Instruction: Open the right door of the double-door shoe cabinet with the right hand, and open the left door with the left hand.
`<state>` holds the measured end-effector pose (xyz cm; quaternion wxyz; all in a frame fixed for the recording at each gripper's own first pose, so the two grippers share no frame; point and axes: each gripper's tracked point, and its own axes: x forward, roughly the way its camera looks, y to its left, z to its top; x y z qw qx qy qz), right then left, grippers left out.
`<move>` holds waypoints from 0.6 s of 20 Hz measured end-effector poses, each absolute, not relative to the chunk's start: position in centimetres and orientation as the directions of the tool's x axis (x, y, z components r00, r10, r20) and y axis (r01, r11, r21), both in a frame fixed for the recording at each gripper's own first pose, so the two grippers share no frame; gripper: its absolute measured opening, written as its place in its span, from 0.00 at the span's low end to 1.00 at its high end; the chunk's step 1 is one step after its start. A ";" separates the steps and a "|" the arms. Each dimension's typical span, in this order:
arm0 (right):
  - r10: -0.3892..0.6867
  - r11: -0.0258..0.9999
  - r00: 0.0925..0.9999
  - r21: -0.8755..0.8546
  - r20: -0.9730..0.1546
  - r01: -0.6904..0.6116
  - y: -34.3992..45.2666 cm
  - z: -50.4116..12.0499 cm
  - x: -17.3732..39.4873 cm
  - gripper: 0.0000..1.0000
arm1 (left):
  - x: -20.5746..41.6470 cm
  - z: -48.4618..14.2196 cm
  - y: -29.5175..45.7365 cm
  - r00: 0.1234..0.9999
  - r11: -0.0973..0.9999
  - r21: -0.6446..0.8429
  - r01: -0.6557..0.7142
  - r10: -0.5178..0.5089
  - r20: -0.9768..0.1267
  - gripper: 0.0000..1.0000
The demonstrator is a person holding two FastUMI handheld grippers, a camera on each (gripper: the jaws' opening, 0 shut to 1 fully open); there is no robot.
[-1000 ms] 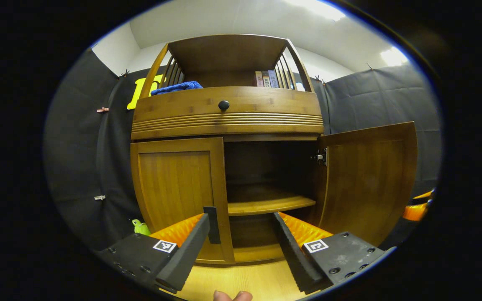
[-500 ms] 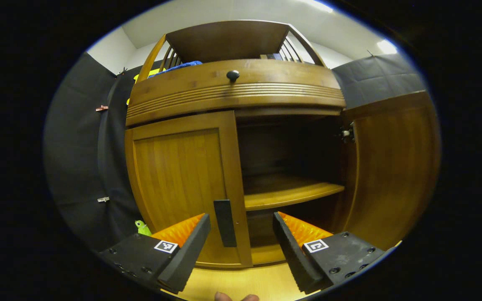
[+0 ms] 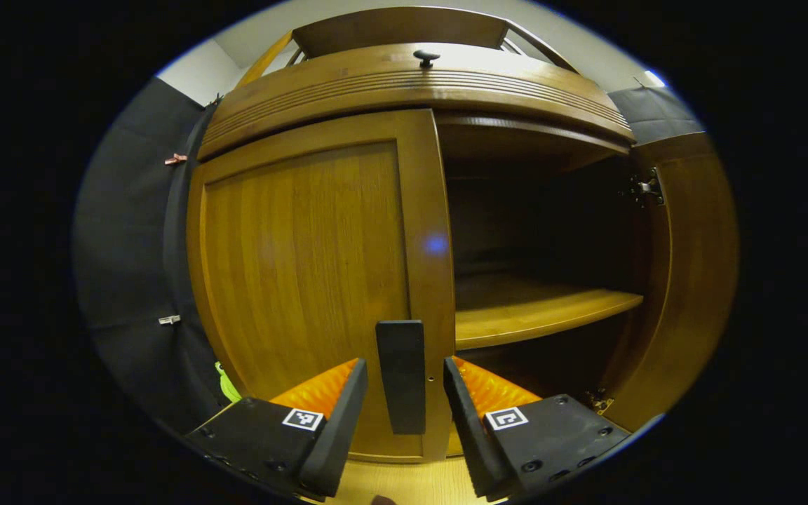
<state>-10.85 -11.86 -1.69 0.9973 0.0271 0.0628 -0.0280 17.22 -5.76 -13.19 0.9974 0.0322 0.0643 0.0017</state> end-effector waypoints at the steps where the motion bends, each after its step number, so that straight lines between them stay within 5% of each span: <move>1: -0.052 0.997 0.991 0.041 -0.127 0.058 -11.5 -1.6 -10.7 0.98 | 17.8 -13.6 -5.8 0.990 0.998 0.068 0.004 0.005 -0.138 0.67; 5: -0.065 0.997 0.989 0.023 -0.131 0.068 -10.9 -1.7 -10.1 0.98 | 18.6 -14.4 -5.9 0.989 0.998 0.062 0.001 0.008 -0.146 0.39; 12: -0.112 0.992 0.983 0.044 -0.142 0.120 -11.5 -1.9 -9.9 0.98 | 16.4 -14.7 -5.2 0.984 0.998 0.051 0.030 -0.020 -0.177 0.31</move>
